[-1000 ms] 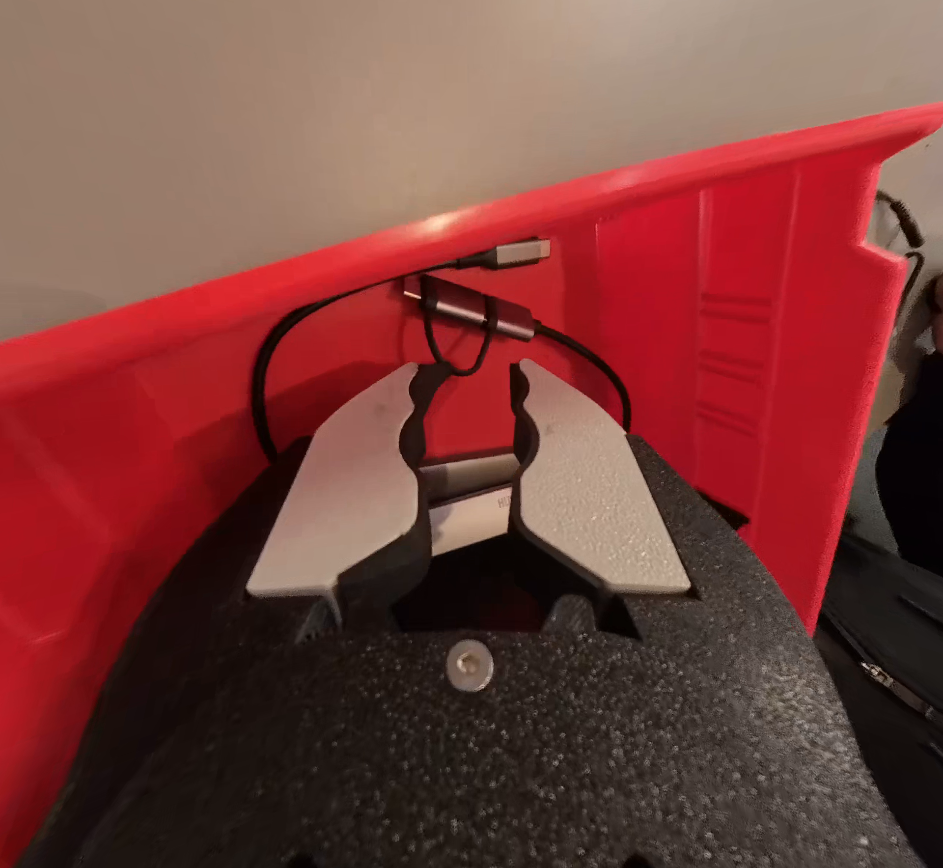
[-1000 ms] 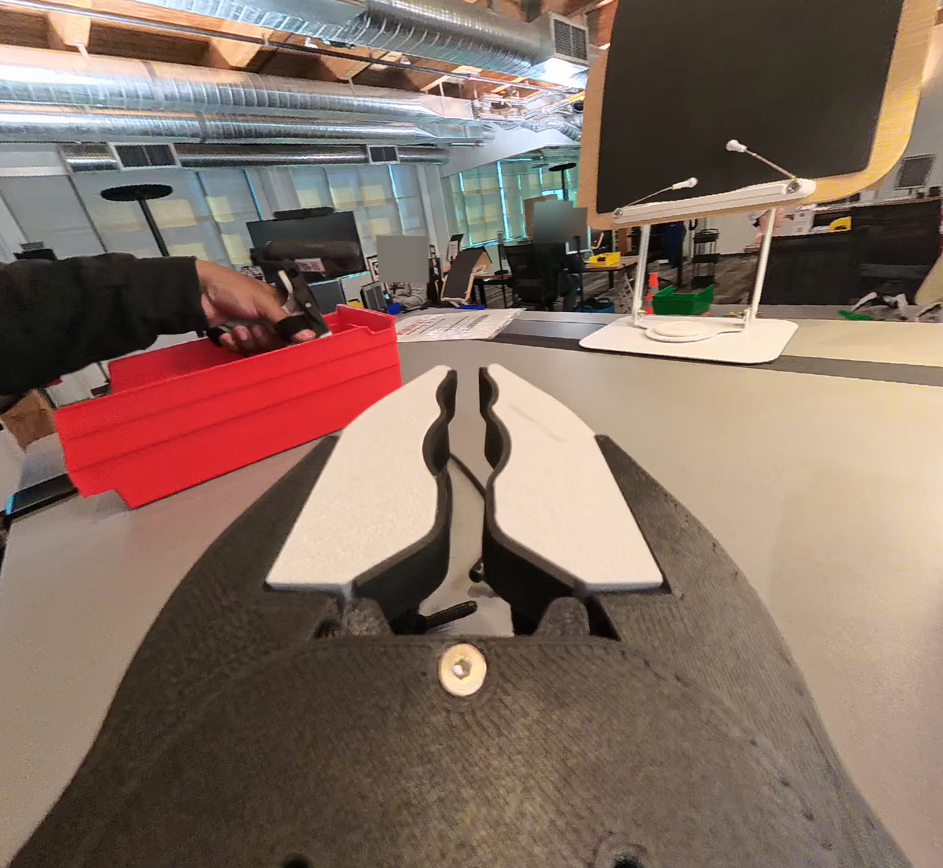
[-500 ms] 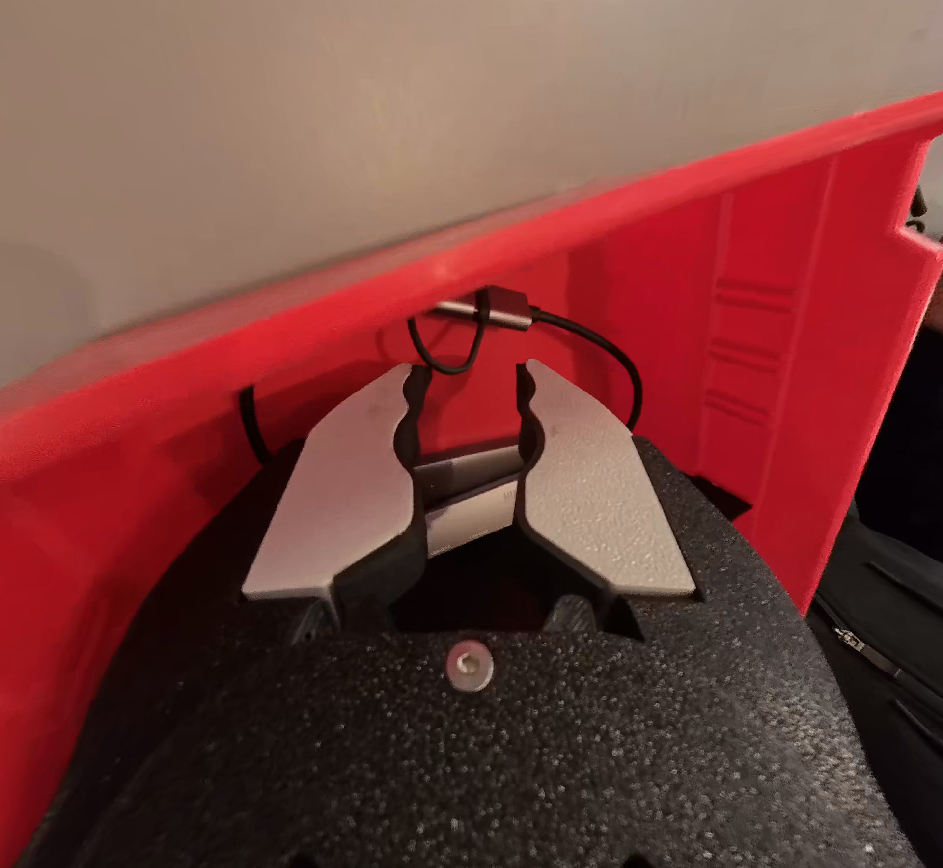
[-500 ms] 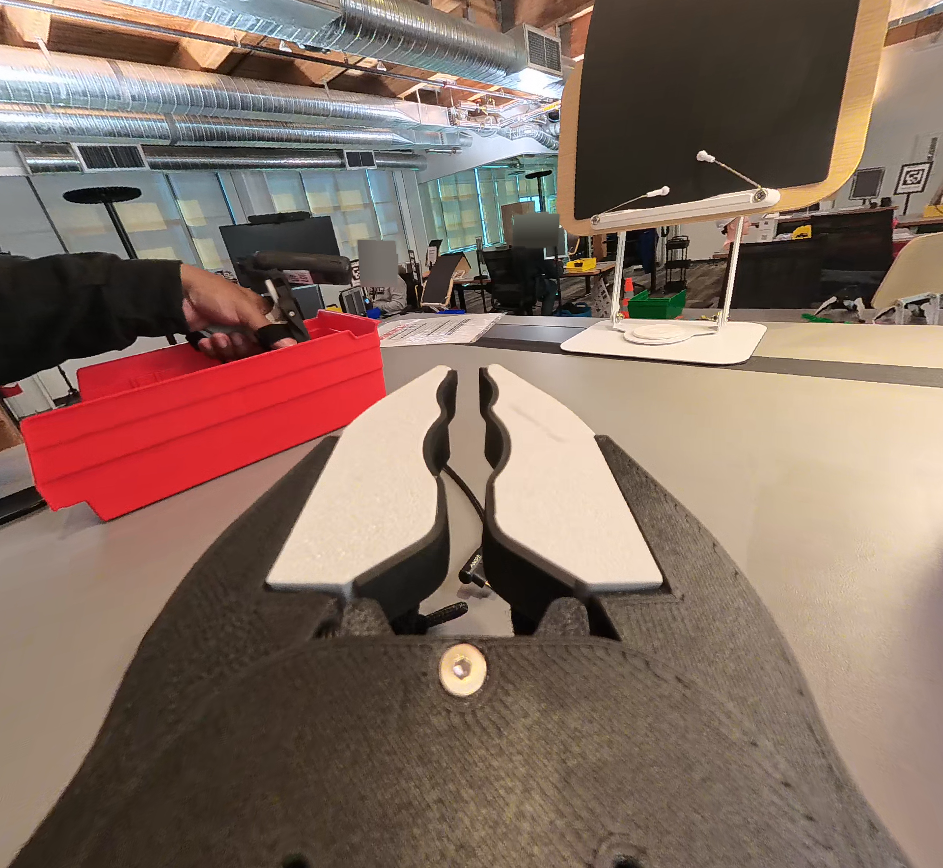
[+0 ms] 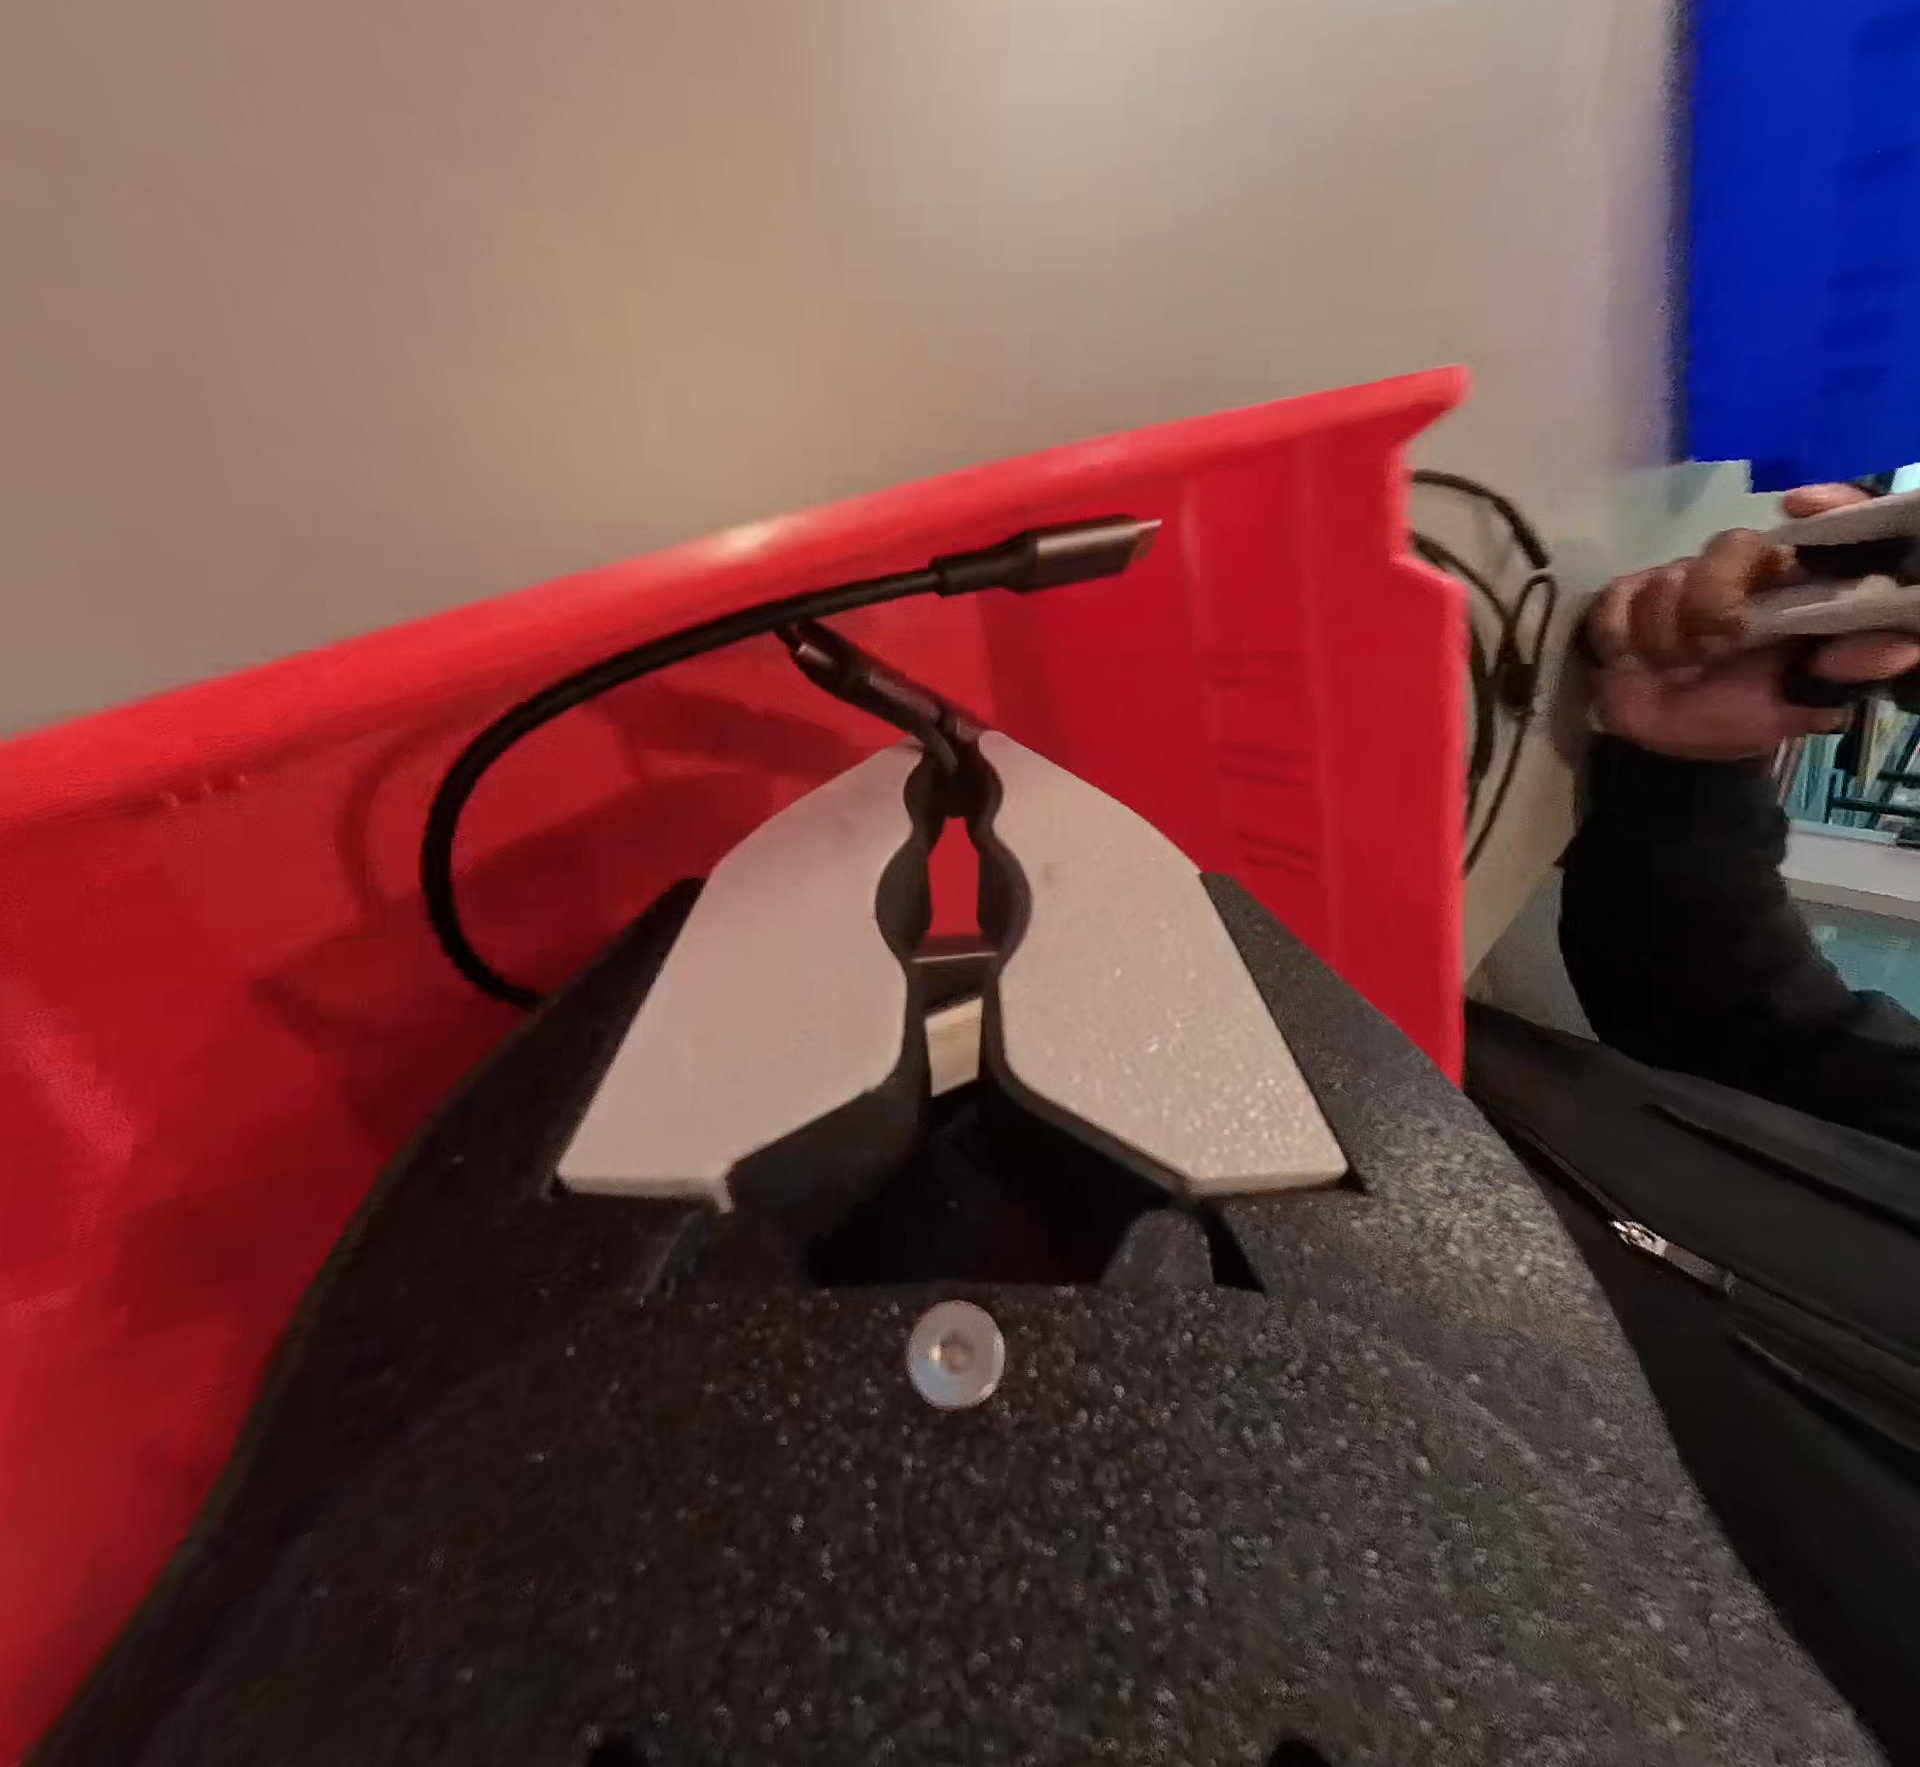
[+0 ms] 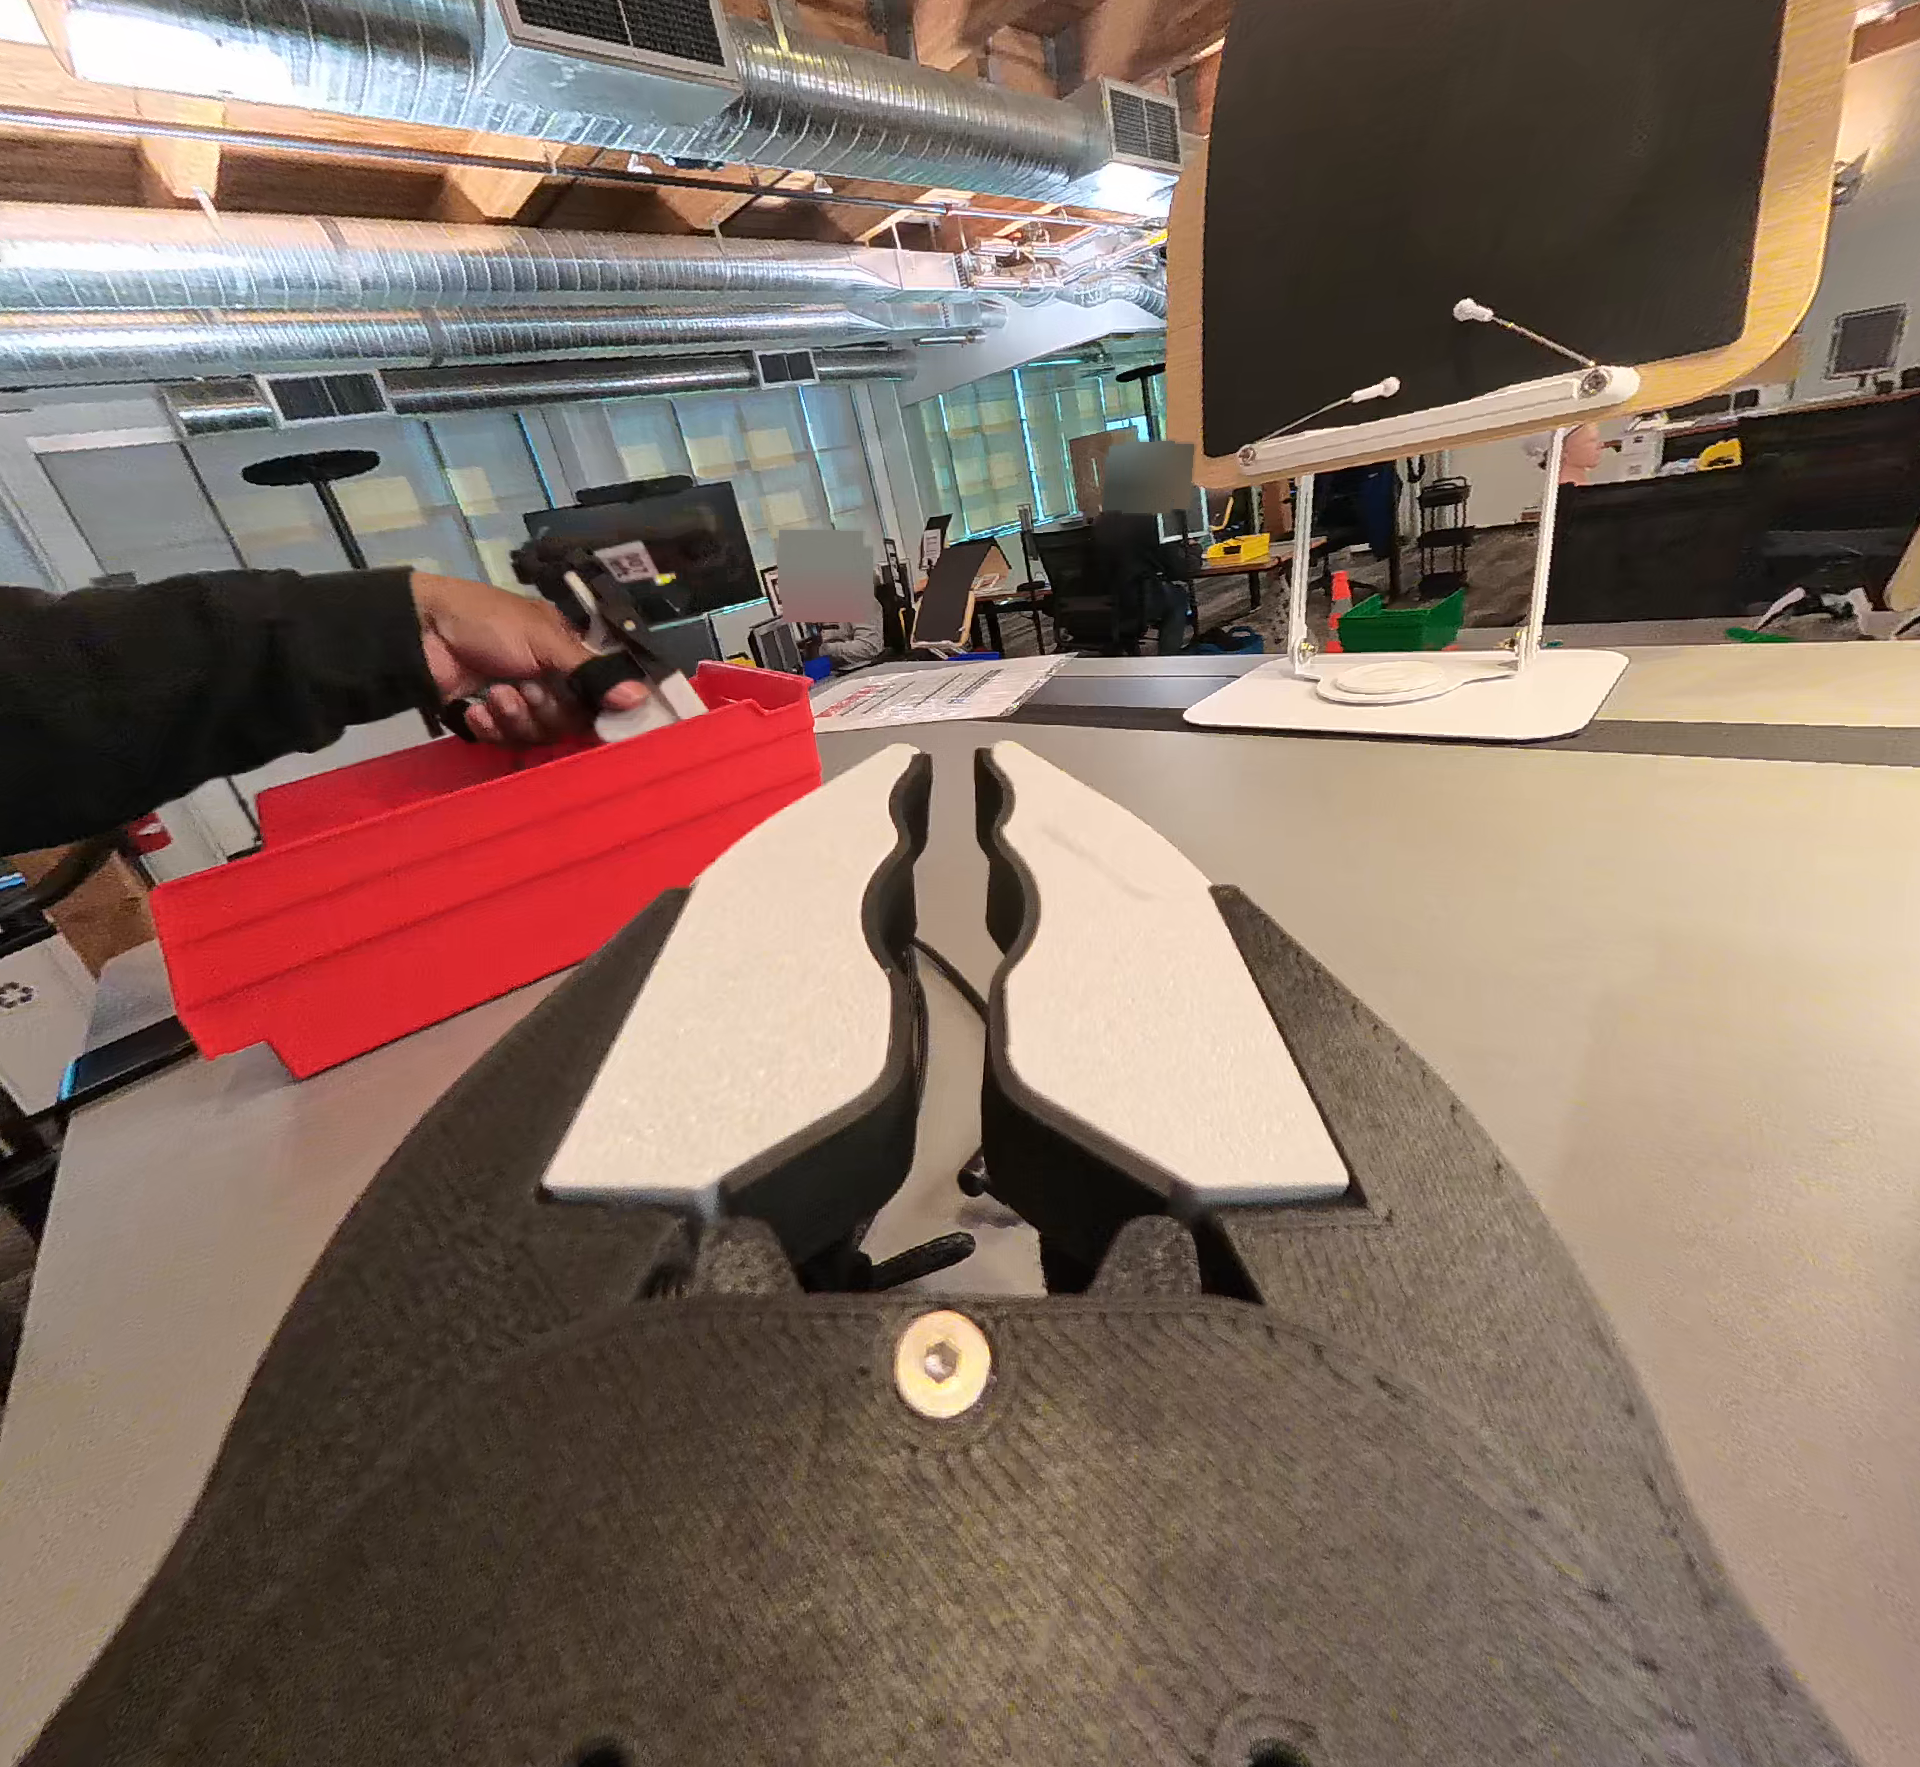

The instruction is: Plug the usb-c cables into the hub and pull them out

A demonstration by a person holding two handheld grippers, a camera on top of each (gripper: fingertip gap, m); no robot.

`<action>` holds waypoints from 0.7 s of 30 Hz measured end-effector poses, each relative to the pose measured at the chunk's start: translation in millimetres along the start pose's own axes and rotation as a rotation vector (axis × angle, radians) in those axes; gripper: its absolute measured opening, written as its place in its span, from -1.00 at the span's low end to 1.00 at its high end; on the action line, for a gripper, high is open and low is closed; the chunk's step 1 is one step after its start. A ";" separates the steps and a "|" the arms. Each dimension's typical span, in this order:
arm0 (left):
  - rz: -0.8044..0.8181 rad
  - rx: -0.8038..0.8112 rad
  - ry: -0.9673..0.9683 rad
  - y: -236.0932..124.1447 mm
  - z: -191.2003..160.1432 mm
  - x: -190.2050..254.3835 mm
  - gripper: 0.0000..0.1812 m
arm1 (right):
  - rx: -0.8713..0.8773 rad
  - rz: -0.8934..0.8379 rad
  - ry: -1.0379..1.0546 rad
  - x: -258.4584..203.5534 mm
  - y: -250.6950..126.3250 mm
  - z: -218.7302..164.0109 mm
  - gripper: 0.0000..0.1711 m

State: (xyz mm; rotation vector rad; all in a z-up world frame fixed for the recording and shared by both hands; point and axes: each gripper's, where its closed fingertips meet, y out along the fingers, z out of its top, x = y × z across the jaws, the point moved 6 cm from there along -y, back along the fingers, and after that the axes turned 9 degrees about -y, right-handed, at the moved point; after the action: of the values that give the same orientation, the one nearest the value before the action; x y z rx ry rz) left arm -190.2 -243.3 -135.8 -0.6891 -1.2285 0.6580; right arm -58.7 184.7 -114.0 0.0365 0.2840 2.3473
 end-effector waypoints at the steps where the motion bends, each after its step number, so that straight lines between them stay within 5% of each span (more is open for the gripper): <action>1: -0.016 0.033 0.016 -9.7 -0.8 6.8 -0.96 | 0.000 0.006 0.005 0.0 0.1 -0.1 -0.91; 13: 0.040 0.272 0.301 -106.3 -16.1 87.8 -0.96 | -0.014 0.103 0.070 0.2 3.8 -2.4 -0.91; 21: 0.097 0.565 0.536 -168.2 -1.3 189.5 -0.97 | -0.016 0.151 0.092 -1.9 4.6 -3.0 -0.91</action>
State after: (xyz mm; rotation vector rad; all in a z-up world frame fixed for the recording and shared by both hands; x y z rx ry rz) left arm -136.0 -204.0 108.6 -0.4068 -0.4791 0.7918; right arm -60.8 179.7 -115.8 -0.0598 0.3178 2.5053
